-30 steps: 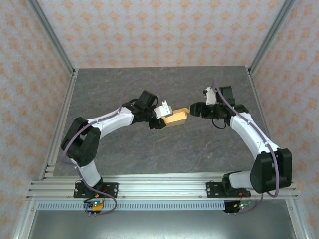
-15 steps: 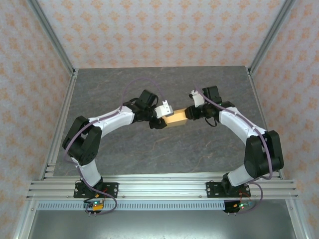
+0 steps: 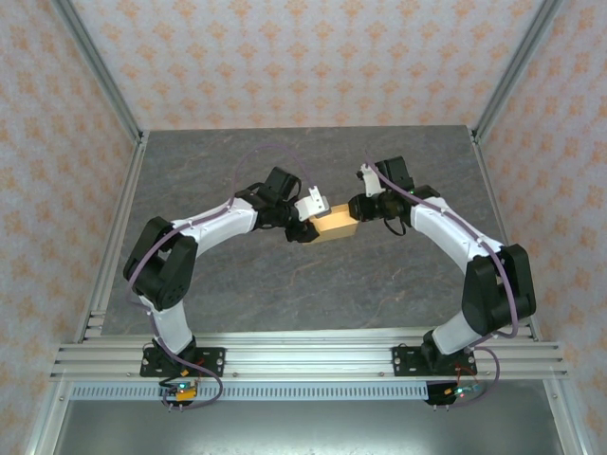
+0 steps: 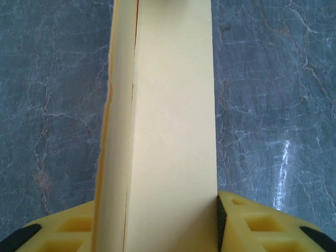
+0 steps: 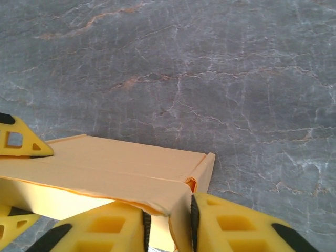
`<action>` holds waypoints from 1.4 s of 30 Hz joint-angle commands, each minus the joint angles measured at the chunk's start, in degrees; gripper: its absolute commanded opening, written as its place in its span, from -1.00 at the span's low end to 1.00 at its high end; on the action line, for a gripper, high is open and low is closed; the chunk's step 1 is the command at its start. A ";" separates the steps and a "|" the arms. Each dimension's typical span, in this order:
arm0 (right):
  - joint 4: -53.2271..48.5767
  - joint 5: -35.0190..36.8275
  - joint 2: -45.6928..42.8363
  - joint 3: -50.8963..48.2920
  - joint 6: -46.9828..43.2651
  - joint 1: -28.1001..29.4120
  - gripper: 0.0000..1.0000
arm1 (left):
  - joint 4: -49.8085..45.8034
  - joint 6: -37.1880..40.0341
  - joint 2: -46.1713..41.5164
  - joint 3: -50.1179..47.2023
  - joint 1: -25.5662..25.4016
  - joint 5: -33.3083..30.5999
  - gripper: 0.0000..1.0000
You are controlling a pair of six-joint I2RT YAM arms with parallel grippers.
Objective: Fold the paper box
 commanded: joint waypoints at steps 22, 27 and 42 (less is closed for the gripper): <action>14.12 9.66 -0.82 -8.94 9.97 6.42 -0.98 | 0.21 -3.35 2.89 0.42 1.10 -0.23 -0.04; 14.48 11.35 -1.58 -9.63 7.73 6.55 -0.98 | 2.31 -3.49 0.19 -1.41 2.42 -0.86 -0.02; 15.76 13.70 -1.78 -10.85 10.24 7.53 -1.00 | 17.00 -21.72 -18.53 -14.45 2.88 -10.30 0.23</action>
